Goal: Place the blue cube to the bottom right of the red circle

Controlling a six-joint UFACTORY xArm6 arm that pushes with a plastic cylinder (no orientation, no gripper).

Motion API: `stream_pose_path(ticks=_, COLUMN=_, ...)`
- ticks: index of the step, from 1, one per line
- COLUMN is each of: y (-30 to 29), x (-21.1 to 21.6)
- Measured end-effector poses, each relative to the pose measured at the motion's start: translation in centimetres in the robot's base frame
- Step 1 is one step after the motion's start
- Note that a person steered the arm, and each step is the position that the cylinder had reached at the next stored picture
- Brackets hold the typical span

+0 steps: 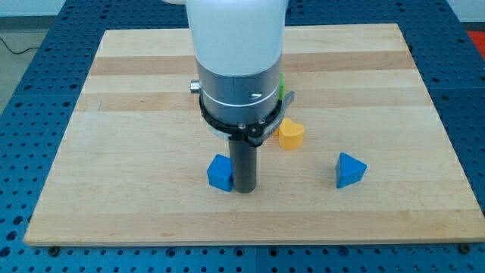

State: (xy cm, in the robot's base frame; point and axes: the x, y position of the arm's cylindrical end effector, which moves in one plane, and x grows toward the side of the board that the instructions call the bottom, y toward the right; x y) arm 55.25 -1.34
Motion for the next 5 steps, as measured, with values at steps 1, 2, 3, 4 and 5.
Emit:
stream_pose_path(ticks=1, y=1.5, x=2.2)
stream_pose_path(ticks=2, y=-1.1, x=1.6)
stream_pose_path(ticks=3, y=-5.4, x=-1.6)
stream_pose_path(ticks=4, y=-6.6, x=-2.9)
stream_pose_path(ticks=5, y=-5.1, x=-1.8)
